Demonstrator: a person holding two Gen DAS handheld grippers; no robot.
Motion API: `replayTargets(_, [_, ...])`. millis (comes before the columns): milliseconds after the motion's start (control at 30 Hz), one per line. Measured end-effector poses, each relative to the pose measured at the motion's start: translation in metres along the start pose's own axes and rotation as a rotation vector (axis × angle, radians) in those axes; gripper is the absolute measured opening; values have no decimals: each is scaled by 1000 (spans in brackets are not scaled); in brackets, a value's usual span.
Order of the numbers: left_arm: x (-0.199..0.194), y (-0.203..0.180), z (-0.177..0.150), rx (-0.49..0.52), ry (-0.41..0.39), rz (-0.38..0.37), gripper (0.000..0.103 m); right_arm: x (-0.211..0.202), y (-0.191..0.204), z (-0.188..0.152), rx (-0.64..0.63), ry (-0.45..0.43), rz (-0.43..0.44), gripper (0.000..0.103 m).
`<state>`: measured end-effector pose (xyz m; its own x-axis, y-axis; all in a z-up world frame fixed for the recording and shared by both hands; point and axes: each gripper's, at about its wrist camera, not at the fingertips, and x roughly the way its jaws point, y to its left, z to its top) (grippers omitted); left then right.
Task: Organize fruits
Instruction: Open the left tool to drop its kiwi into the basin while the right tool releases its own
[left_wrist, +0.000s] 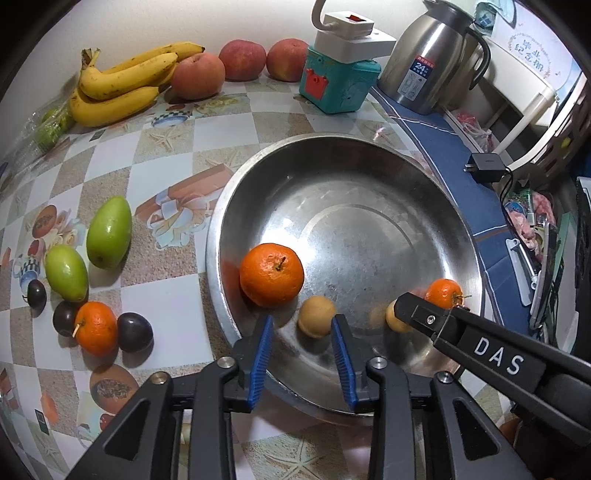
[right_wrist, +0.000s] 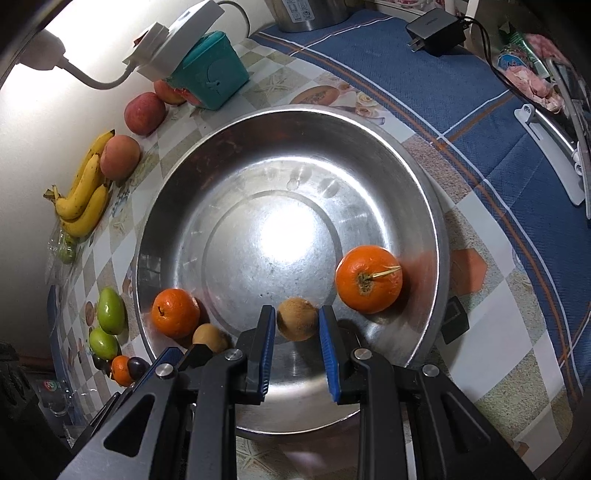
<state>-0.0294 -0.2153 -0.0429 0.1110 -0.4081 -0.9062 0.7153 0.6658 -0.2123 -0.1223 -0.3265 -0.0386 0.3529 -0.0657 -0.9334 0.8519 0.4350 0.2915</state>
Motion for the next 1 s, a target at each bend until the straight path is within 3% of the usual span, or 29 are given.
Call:
replayTargets(367, [-18,7,5,-21,-28,-9,39,-22,2,1,-5,-54,24,26])
replayTargets(567, [-26,37,8,-118,-20,29,48,-23,-1,-1,-5,-48,23,25])
replayTargets(667, [-29,56,7,-177,0,94,61,-22,3,-2,-13,-47,22,25])
replayTargets(800, [-35,81,2,-238,14,172,63,-19,8,-3,-29,-43,21,25])
replayTargets(1000, [-49,113,-7,-344,24,211,72,-20,19,-8,-67,-42,30,25])
